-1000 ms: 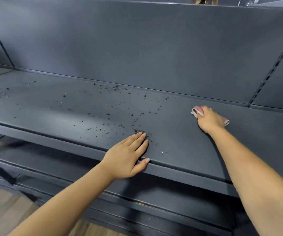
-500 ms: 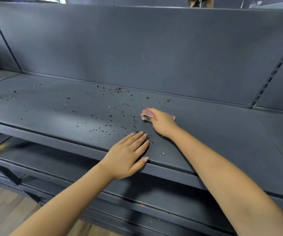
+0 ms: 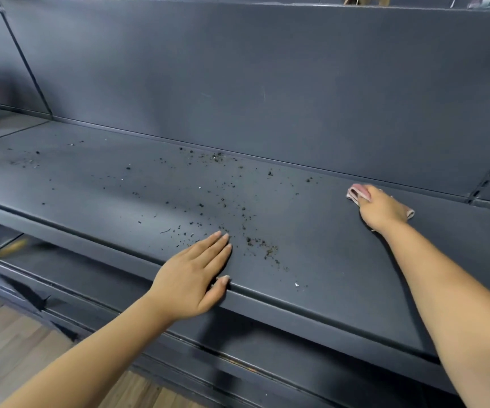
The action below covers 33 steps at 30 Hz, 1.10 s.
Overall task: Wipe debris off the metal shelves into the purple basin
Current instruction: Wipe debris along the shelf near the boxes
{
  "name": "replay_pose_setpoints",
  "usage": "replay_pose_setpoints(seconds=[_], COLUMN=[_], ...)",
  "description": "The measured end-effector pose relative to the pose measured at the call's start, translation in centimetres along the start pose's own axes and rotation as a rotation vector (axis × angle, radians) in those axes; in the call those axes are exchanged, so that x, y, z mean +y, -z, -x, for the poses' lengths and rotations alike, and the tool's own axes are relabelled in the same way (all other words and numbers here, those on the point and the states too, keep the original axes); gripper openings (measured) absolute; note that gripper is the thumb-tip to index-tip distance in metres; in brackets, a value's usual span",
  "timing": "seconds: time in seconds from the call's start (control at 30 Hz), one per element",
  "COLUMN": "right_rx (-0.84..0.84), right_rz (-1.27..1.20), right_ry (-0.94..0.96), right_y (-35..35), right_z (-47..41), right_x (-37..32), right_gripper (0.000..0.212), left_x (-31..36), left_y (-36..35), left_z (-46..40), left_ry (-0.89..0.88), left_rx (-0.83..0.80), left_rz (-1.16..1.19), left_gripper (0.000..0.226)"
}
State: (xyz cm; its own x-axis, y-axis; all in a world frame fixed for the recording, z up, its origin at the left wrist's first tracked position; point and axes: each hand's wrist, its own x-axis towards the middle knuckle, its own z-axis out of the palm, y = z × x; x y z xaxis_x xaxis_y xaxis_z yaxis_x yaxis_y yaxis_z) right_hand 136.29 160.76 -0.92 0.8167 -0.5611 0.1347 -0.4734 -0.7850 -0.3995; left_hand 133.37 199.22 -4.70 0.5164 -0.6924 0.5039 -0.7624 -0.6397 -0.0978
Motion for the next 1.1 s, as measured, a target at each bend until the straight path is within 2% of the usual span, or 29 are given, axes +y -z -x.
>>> replay_pose_setpoints(seconds=[0.53,0.93,1.0,1.1], right_rx=[-0.187,-0.467,-0.512,-0.532], right_rz=[-0.083,-0.231,-0.304,-0.401], right_ry=[0.286,0.687,0.713,0.646], right_y=[-3.4,-6.9,-6.9,-5.8], right_z=[-2.5,5.5,6.9,8.4], right_x=[-9.8,-17.2,-17.3,-16.8], right_gripper=[0.037,0.04,0.038,0.028], left_x=[-0.4,-0.2,-0.2,-0.1], left_y=[-0.5,-0.2,-0.2,-0.1], left_z=[0.1,0.0,0.0,0.0], left_ry=[-0.01,0.009,0.02,0.028], left_rx=[-0.053,-0.055,-0.06,-0.071], left_rz=[-0.021,-0.03,-0.03,-0.033], left_gripper=[0.067,0.069,0.069,0.07])
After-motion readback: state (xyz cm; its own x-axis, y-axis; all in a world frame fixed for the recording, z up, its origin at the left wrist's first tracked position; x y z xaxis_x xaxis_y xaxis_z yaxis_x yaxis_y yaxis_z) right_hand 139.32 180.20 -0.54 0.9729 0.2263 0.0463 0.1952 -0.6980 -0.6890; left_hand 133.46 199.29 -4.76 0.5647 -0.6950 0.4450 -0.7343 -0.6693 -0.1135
